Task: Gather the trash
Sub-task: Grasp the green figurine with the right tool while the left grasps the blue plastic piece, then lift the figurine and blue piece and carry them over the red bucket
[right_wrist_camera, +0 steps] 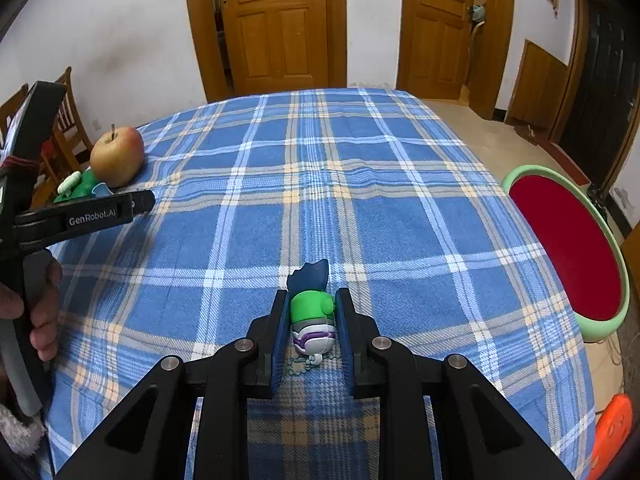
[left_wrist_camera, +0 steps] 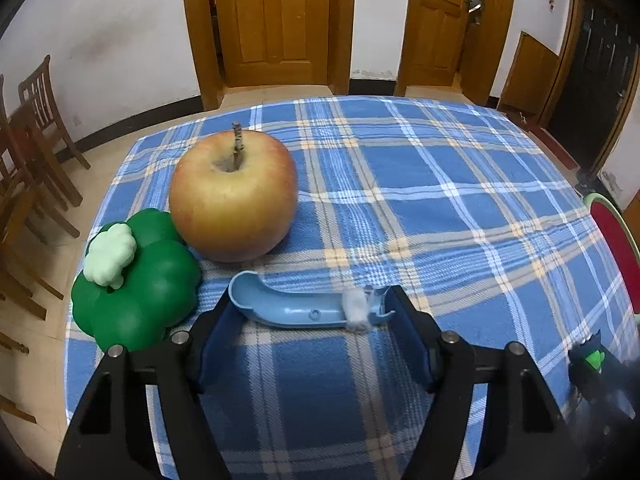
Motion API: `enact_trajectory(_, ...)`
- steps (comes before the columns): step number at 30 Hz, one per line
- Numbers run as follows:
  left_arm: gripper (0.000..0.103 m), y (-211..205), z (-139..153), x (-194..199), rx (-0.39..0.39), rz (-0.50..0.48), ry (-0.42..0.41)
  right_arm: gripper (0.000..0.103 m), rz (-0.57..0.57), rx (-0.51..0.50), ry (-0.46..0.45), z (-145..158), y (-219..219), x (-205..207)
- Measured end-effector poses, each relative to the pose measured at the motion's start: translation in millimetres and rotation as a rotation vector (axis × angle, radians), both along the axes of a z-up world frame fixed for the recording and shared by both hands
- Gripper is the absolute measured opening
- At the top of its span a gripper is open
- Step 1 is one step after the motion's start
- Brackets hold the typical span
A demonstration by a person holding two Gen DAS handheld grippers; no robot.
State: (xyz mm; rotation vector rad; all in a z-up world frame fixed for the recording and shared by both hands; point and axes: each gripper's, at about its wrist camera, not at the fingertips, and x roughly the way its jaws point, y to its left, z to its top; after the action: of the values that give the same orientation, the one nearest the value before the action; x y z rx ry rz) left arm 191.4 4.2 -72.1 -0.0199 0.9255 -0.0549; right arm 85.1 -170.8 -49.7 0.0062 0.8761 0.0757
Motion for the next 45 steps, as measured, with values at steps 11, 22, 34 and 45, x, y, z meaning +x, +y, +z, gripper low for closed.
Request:
enact_trajectory(11, 0.073, 0.4, 0.0, -1.6, -0.008, -0.015, 0.002, 0.022, 0.000, -0.034, -0.002, -0.1, 5.4, 1.3)
enact_trajectory(22, 0.073, -1.1, 25.0, -43.4, -0.055, -0.063, -0.001, 0.022, 0.019, 0.042, 0.039, 5.7, 8.7, -10.7)
enact_trajectory(34, 0.073, 14.0, 62.1, -118.7, -0.051, -0.004, -0.053, 0.022, 0.076, 0.039, -0.007, 38.5, 16.3, -41.9)
enact_trajectory(45, 0.073, -12.5, 73.3, -137.7, -0.087, -0.069, -0.092, 0.022, 0.078, 0.024, -0.079, 58.8, 11.9, -51.4)
